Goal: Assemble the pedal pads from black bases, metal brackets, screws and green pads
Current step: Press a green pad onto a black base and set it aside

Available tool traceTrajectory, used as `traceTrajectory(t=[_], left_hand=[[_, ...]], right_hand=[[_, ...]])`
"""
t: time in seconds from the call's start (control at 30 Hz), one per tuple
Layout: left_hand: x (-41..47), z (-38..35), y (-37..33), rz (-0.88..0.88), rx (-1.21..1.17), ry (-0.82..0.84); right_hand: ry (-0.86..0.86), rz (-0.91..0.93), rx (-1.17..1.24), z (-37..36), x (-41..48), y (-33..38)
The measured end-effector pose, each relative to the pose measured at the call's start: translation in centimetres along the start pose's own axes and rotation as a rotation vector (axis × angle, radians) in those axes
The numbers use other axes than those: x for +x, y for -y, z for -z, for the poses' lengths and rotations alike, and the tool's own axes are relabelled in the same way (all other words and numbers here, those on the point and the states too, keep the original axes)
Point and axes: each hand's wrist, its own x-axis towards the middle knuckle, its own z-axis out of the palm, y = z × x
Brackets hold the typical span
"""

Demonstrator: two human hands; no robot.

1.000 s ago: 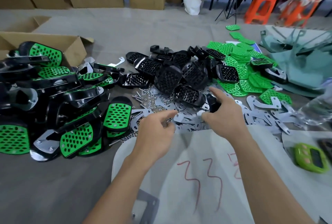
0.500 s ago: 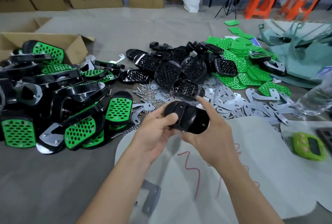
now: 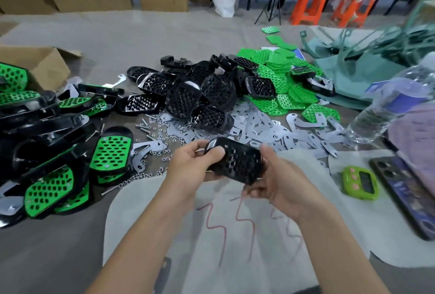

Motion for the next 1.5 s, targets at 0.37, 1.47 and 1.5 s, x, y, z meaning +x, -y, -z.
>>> traceTrajectory(t=[0.37, 1.47, 1.5], left_hand=[[4.0, -0.5, 1.0, 0.144, -0.206, 0.047], [-0.1, 3.2, 1.1, 0.022, -0.130, 0.111], [-0.3, 3.3, 1.0, 0.016, -0.129, 0.112]], right_hand=[[-0.548, 0.185, -1.378, 6.9, 14.5, 10.6], [-0.260, 0.387, 0.075, -4.6, 1.2, 1.1], [-0.260, 0.396, 0.042, -5.0, 1.2, 0.9]])
